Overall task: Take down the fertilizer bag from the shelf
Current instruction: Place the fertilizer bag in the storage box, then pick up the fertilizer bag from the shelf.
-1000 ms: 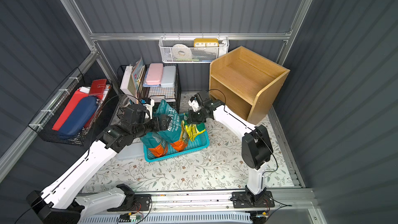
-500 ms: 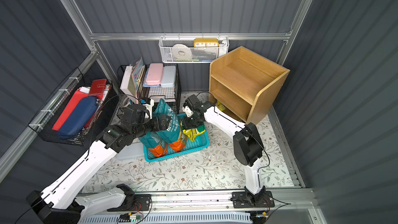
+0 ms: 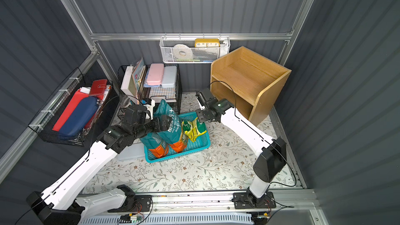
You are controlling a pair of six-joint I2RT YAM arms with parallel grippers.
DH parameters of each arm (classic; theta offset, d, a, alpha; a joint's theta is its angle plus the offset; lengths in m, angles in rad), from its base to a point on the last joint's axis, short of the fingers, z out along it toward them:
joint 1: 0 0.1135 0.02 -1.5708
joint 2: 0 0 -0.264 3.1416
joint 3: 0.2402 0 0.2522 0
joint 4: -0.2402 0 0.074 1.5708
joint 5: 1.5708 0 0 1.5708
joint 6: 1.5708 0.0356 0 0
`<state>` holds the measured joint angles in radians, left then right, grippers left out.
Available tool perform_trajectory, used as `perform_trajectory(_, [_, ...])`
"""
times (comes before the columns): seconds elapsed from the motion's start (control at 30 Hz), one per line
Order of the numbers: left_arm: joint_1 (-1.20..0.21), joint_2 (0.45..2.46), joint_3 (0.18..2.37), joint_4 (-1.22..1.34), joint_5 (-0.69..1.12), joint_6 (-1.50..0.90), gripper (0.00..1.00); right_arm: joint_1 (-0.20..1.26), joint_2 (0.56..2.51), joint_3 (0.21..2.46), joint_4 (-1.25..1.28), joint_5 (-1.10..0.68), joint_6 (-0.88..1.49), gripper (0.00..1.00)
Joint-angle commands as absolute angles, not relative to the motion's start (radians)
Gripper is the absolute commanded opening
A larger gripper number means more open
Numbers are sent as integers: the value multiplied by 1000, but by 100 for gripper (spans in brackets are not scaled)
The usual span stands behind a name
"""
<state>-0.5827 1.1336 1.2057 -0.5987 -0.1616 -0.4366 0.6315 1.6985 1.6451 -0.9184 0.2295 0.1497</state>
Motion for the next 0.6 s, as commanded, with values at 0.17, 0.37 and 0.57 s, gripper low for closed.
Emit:
perform_trajectory(0.17, [-586, 1135, 1216, -601, -161, -437, 100, 569, 1893, 1604, -908, 526, 29, 53])
perform_trajectory(0.37, [-585, 1138, 1225, -607, -166, -434, 100, 550, 2076, 1671, -819, 559, -41, 53])
perform_trajectory(0.57, [-586, 1137, 1224, -614, -181, -433, 99, 542, 2217, 1747, -743, 696, -145, 54])
